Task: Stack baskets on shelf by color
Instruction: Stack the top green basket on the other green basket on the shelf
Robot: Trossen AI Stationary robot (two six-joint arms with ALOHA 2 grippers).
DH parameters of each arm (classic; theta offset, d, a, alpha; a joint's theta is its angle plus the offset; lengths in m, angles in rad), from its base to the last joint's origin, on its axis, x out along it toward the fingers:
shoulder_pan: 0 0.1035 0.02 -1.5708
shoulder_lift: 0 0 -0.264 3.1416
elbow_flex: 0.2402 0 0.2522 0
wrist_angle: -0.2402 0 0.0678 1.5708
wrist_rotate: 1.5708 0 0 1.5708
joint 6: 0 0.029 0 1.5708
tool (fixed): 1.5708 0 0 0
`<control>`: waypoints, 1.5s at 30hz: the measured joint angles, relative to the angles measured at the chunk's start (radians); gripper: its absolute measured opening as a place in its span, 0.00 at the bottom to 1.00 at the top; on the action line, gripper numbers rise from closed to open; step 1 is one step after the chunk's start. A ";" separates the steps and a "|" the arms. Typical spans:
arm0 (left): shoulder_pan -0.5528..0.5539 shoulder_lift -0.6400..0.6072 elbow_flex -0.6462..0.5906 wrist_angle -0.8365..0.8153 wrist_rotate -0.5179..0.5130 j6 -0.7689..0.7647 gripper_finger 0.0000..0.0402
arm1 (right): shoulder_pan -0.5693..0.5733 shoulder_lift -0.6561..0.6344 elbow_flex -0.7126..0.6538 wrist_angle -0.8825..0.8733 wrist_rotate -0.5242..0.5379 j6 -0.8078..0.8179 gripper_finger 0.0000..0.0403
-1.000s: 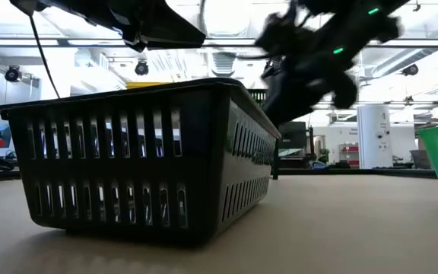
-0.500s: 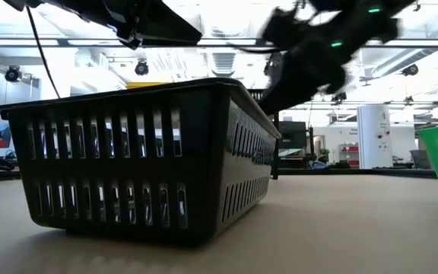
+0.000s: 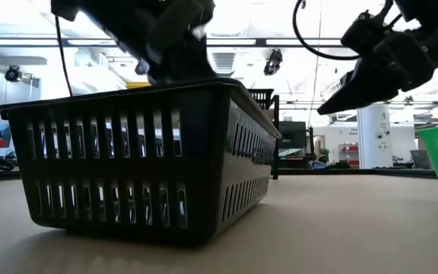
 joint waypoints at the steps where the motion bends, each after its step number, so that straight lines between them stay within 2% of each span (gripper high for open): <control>1: 0.004 0.019 0.022 0.001 0.010 0.006 0.31 | 0.000 -0.010 -0.018 0.022 0.000 0.000 0.26; 5: 0.018 0.022 0.085 -0.091 0.045 0.013 0.34 | 0.001 -0.015 -0.064 0.107 -0.002 0.000 0.24; 8: 0.033 0.016 0.099 -0.164 0.047 -0.017 0.40 | 0.001 -0.002 -0.079 0.137 -0.002 0.000 0.23; 14: 0.065 0.052 0.086 -0.151 0.041 -0.147 0.54 | 0.000 0.016 -0.099 0.148 -0.001 -0.005 0.20; 21: 0.068 0.120 0.084 -0.146 0.035 -0.192 0.55 | 0.000 0.058 -0.105 0.237 -0.001 -0.043 0.17; 26: 0.075 0.134 0.080 -0.158 -0.066 -0.191 0.44 | 0.000 0.089 -0.102 0.259 -0.002 -0.069 0.16; 30: 0.083 0.128 0.075 -0.172 -0.064 -0.161 0.26 | 0.000 0.128 -0.104 0.294 -0.002 -0.070 0.16; 35: 0.085 0.120 0.080 -0.172 -0.004 -0.020 0.04 | 0.000 0.181 -0.100 0.320 -0.002 -0.091 0.16; 39: 0.082 0.068 0.079 -0.182 0.046 0.018 0.02 | 0.000 0.193 -0.098 0.318 -0.002 -0.106 0.16; 45: 0.038 -0.080 0.103 -0.317 0.048 0.028 0.01 | 0.001 0.164 -0.091 0.308 -0.003 -0.107 0.16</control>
